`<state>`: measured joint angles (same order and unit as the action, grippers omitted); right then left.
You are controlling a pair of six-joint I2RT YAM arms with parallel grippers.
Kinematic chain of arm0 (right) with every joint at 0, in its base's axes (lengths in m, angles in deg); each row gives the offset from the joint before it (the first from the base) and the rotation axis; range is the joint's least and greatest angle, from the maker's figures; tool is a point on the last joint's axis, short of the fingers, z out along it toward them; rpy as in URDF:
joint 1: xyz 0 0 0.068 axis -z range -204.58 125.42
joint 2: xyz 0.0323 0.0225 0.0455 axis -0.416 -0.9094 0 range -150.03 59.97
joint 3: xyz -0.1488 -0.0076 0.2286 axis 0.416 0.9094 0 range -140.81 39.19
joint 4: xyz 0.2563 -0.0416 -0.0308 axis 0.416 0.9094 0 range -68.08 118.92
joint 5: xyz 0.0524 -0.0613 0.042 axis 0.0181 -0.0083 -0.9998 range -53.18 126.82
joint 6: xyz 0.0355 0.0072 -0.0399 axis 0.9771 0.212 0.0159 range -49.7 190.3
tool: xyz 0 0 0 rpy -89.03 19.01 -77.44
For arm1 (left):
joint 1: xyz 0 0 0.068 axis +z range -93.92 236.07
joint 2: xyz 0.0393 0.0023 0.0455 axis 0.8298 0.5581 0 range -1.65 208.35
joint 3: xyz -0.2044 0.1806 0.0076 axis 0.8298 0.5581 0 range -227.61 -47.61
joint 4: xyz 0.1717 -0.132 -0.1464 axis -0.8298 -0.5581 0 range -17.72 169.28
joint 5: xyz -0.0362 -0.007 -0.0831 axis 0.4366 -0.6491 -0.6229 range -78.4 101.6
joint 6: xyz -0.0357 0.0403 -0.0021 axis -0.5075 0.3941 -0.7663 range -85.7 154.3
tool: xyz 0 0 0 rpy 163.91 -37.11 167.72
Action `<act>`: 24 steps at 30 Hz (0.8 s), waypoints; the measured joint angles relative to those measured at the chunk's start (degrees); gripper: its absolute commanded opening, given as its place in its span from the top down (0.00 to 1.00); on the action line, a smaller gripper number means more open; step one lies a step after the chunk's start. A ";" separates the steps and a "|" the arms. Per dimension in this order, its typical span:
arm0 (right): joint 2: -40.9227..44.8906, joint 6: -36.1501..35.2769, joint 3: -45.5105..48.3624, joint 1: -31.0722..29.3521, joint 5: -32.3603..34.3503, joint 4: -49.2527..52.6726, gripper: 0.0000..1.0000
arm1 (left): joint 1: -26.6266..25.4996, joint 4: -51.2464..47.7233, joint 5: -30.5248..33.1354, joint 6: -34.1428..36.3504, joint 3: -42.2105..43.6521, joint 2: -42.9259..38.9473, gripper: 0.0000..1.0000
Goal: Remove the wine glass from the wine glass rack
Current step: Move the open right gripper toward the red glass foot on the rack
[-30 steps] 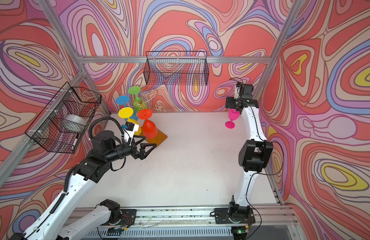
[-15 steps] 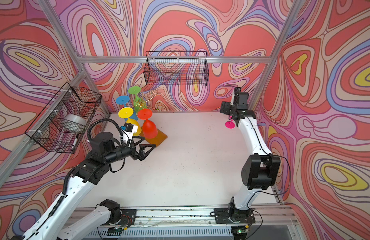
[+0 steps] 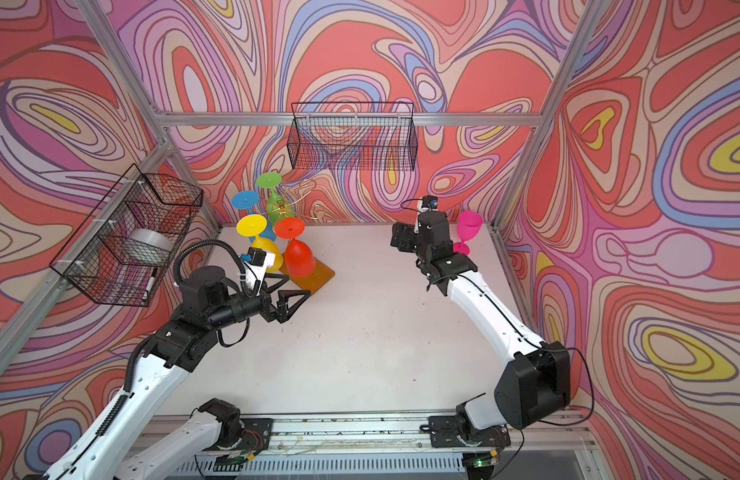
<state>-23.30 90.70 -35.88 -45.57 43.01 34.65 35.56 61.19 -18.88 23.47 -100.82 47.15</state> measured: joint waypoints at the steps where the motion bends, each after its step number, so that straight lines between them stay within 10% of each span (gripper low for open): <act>1: 0.00 0.66 0.00 -1.01 -0.07 -0.57 0.10 | 0.00 -0.02 0.28 0.13 0.15 -0.48 0.03; 24: 1.31 17.90 3.06 -11.85 -5.18 -14.27 0.16 | 0.00 -0.09 17.75 3.41 2.71 -10.47 0.05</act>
<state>-21.98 108.61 -32.82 -57.42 37.83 20.38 35.56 61.10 -1.13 26.88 -98.11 36.68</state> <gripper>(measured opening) 0.846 0.957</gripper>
